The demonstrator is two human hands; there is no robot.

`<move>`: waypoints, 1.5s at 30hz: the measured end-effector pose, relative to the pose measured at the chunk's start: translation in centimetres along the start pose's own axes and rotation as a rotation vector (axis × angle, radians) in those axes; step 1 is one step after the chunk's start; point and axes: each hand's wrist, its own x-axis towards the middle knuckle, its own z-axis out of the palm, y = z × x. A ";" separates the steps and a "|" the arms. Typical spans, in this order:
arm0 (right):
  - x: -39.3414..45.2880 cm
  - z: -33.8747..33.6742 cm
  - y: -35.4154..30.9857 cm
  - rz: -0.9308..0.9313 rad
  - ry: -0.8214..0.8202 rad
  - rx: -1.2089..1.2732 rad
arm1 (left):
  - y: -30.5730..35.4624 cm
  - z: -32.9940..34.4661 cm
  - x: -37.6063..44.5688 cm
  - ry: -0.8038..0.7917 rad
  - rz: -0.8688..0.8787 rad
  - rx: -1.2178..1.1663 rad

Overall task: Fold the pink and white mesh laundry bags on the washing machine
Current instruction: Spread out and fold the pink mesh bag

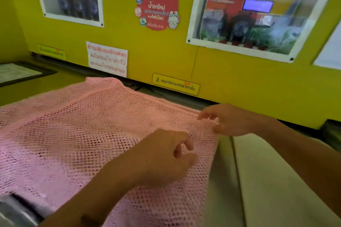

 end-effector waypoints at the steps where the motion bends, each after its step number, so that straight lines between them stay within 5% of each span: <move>1: -0.4 0.2 0.6 -0.013 -0.015 -0.038 | 0.9 1.0 0.2 -0.062 -0.051 0.041; 5: -0.7 1.6 1.6 -0.091 -0.051 -0.121 | 2.8 4.0 0.5 -0.118 -0.225 0.336; 14: 2.0 4.0 0.7 -0.286 0.151 -0.223 | 3.0 5.5 -0.1 0.083 -0.327 0.396; 24: 6.1 -0.3 -2.8 -0.379 0.464 -0.273 | 0.2 2.5 -4.8 0.347 -0.245 -0.082; 29: 8.9 -4.6 -9.0 -0.402 0.462 -0.364 | -3.2 0.0 -7.8 0.302 -0.337 -0.103; 38: 18.2 -3.9 -19.9 -0.324 0.401 -0.539 | -14.7 -11.0 -13.3 0.508 -0.400 -0.034; 45: 25.6 -2.9 -26.1 -0.269 0.407 -0.585 | -22.5 -18.4 -14.0 0.585 -0.284 -0.066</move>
